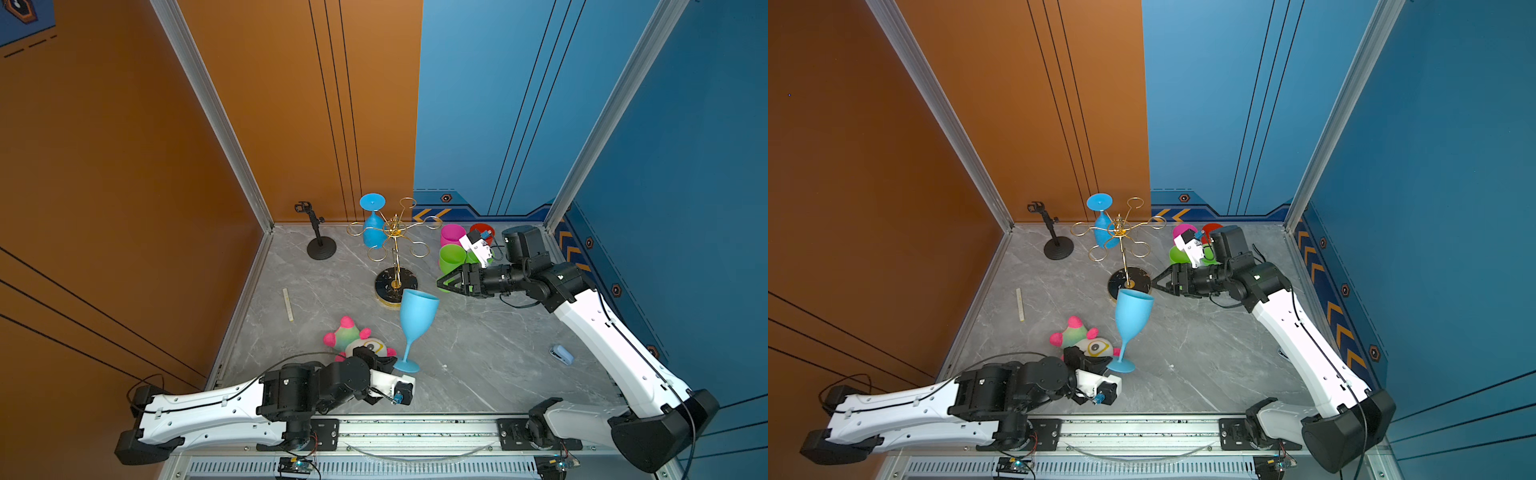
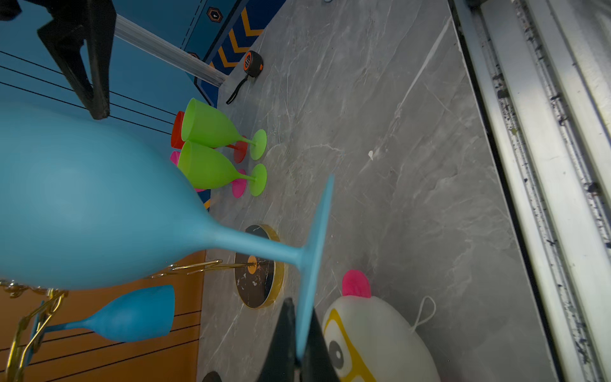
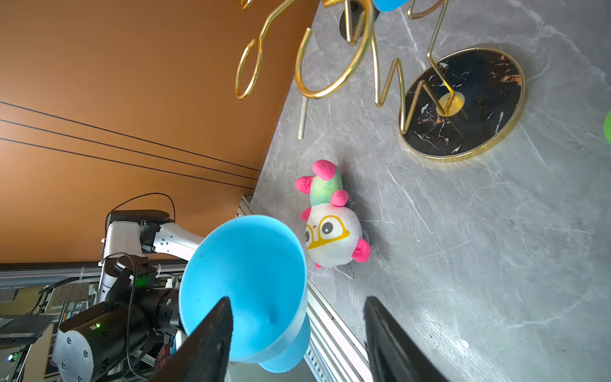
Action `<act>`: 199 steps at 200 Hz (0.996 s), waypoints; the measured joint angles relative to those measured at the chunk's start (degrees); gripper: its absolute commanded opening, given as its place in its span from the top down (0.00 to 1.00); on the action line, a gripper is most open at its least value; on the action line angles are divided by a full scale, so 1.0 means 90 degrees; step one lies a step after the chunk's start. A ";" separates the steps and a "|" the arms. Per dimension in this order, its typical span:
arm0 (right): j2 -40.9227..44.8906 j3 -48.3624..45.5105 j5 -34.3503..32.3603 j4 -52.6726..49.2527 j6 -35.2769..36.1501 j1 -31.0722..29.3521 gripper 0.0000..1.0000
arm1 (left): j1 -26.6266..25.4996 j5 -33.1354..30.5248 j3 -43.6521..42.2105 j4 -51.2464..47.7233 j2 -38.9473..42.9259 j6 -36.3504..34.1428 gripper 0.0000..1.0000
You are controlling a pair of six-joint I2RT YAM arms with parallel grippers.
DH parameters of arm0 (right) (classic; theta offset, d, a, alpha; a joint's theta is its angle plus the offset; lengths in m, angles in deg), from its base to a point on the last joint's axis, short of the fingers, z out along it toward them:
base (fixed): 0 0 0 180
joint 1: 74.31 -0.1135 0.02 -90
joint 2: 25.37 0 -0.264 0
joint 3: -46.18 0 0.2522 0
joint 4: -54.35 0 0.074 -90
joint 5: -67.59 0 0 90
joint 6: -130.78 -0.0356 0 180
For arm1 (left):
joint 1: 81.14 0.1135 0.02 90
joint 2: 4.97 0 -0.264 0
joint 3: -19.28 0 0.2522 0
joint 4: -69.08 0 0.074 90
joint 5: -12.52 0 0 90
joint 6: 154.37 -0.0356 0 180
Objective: Take the wine glass off the wine glass rack
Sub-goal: 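Turn the blue glass upright with the left gripper while the right gripper draws back, then grasp the blue glass bowl with the right gripper while the left holds its foot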
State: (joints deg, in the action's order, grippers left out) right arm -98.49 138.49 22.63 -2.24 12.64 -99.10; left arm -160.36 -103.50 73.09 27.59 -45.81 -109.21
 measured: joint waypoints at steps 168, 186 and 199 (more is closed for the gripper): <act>-0.0486 0.0126 0.0160 -0.0758 0.0481 -0.0430 0.58 | -0.0017 -0.1690 -0.1025 0.1110 0.0109 -0.2924 1.00; -0.0488 0.0126 0.0158 -0.0816 0.0500 -0.0469 0.61 | -0.0027 -0.1829 -0.1030 0.1304 0.0107 -0.3099 1.00; -0.0491 0.0126 0.0160 -0.0821 0.0537 -0.0488 0.66 | -0.0027 -0.1926 -0.1044 0.1460 0.0080 -0.3245 1.00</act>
State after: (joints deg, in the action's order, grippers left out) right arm -102.91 139.62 24.07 -9.63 17.47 -103.50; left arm -160.60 -120.84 63.69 40.73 -45.09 -138.41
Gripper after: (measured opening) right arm 0.375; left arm 0.053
